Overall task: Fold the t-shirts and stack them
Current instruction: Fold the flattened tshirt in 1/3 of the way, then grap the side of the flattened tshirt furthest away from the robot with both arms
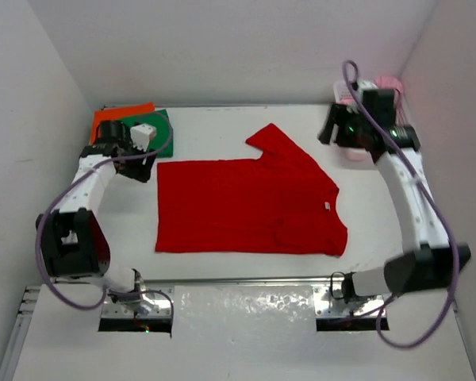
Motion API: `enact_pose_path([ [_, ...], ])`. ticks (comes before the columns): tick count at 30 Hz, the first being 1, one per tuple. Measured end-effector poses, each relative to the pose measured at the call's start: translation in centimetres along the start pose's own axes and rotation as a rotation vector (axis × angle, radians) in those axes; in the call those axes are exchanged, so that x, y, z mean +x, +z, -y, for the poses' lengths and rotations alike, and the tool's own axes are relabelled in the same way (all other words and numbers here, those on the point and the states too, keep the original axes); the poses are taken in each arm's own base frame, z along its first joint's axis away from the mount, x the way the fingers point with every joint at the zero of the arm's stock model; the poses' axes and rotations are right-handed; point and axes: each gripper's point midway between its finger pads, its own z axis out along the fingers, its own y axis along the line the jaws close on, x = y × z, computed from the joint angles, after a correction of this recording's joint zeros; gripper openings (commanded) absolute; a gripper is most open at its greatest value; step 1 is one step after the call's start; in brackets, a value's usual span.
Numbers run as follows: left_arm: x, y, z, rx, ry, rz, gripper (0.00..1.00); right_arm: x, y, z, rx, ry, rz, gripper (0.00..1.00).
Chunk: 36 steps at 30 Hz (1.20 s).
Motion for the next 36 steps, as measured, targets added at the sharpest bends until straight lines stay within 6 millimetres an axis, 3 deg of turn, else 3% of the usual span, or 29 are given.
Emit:
enact_pose_path([
  [4,-0.1,3.6,-0.3,0.071,-0.211,-0.011,0.65,-6.3,8.4,-6.8,-0.142,-0.121,-0.004,0.67],
  [6,0.5,5.1,-0.1,0.092,-0.292,-0.035,0.67,-7.2,14.0,-8.4,-0.167,-0.143,-0.042,0.68],
  [8,0.7,6.6,0.1,0.106,-0.358,-0.048,0.69,-7.6,21.0,-9.3,-0.178,-0.153,-0.046,0.68],
  [10,0.7,8.0,0.2,0.116,-0.408,-0.050,0.70,-5.3,27.6,-8.8,-0.170,-0.148,-0.065,0.70],
  [14,0.2,10.7,-0.1,0.127,-0.469,-0.048,0.72,5.3,37.2,-4.1,-0.036,-0.131,-0.230,0.69],
  [17,0.1,12.5,-0.4,0.128,-0.497,-0.052,0.72,0.2,38.5,-5.2,-0.034,-0.104,-0.059,0.67],
  [19,0.4,13.4,-0.4,0.127,-0.510,-0.060,0.72,-0.9,38.9,-5.1,-0.015,-0.101,-0.001,0.67],
  [23,-0.3,14.0,-0.8,0.120,-0.521,-0.034,0.72,1.0,40.4,-5.4,0.021,-0.127,-0.007,0.66],
  [24,-0.4,14.2,-0.7,0.121,-0.519,-0.033,0.72,1.9,41.0,-5.8,0.018,-0.127,-0.015,0.66],
  [28,-0.9,14.5,-0.5,0.119,-0.508,-0.023,0.73,2.3,41.7,-8.3,0.000,-0.137,0.027,0.64],
  [31,-1.4,14.8,0.0,0.122,-0.490,-0.020,0.73,2.7,41.7,-9.5,-0.004,-0.145,0.032,0.52],
  [32,-1.6,14.9,0.2,0.125,-0.485,-0.019,0.73,2.8,41.7,-9.5,0.001,-0.143,0.032,0.40],
  [36,-2.4,15.4,0.5,0.133,-0.470,-0.008,0.71,3.1,41.7,-9.5,0.008,-0.125,0.022,0.06],
])
